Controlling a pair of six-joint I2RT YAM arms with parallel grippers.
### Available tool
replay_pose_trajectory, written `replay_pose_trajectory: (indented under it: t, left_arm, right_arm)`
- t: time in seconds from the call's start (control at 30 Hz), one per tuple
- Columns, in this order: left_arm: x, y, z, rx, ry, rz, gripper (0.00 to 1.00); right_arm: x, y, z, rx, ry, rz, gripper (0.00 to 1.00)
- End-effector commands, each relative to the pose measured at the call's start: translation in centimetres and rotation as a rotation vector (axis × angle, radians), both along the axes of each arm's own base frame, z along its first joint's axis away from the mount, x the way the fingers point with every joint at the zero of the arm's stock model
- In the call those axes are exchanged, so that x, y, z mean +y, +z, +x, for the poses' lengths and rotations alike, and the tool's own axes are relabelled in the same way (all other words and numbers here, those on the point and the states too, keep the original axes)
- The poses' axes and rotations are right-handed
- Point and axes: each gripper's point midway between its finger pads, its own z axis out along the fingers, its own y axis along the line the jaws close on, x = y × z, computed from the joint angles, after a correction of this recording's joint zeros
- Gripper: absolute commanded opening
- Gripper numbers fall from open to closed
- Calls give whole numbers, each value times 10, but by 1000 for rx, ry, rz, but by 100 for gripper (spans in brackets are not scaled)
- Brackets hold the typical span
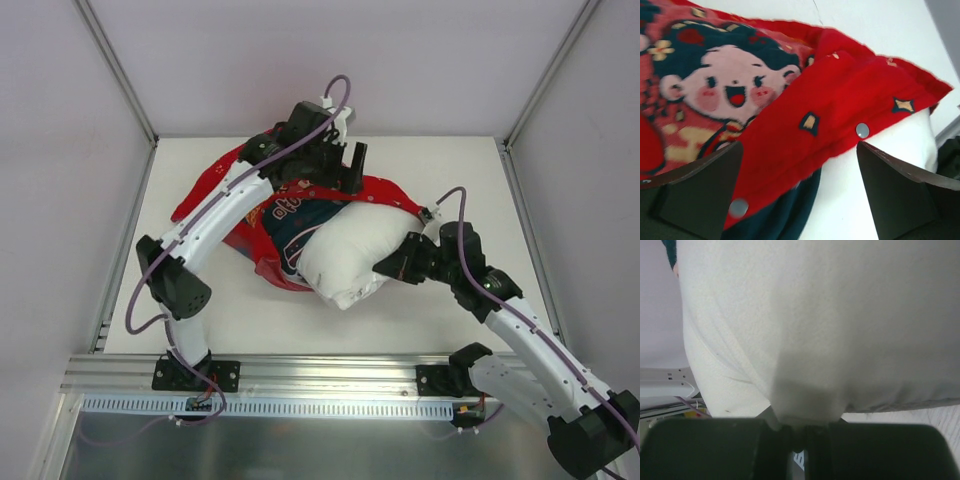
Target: Remove the pillowcase from the pillow
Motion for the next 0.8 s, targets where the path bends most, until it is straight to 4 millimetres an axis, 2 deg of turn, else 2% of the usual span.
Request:
replay_pose_trajectory:
  t: [0.0,0.03,0.1,0.17,0.27,0.3,0.33,0.37,0.43,0.47,0.5,0.53,0.57,0.63,0.7,0.73,0.77]
  left_arm:
    - [-30,13,-13,-29,-184,-27,99]
    - [-41,-2,-14,-16,-226,0,99]
    - [-50,-22,-14,10,-256,28,99]
    - [-57,-33,-13,38,-264,31,98]
    - [-68,-44,-6,82,-239,14,72]
    - [-72,-52,-1,99,-229,16,47]
    - [-75,-46,6,84,-209,3,38]
    - [-76,-46,12,96,-163,-8,33]
    - [-77,-53,26,123,-106,-24,30]
    - [-73,-46,38,145,-47,-70,26]
    - [-72,-53,46,174,-13,-83,21]
    - [-70,-53,52,188,13,-102,5]
    - [-62,-57,64,224,76,-126,0]
    - [-51,-74,77,264,155,-117,0]
    - [-29,-83,92,300,292,-127,0]
    - [-14,-97,99,327,394,-114,0]
    - [-2,-95,102,329,443,-121,0]
  right_arm:
    - [11,47,3,-137,71,53,1]
    - [12,46,3,-132,80,48,1]
    - [12,44,0,-124,93,39,1]
    - [13,43,0,-120,100,36,1]
    - [18,44,-4,-122,135,42,1]
    - [21,45,-6,-126,154,45,1]
    - [23,45,-8,-123,171,44,1]
    - [29,46,-15,-128,213,45,1]
    - [35,42,-29,-124,294,29,1]
    - [44,40,-41,-120,361,18,1]
    - [47,38,-48,-138,403,-6,1]
    - [49,34,-57,-131,439,-23,1]
    - [57,32,-72,-136,506,-28,1]
    - [63,30,-86,-150,570,-31,1]
    - [67,27,-106,-156,648,-27,1]
    - [67,24,-115,-162,688,-35,1]
    - [66,23,-119,-167,705,-39,1]
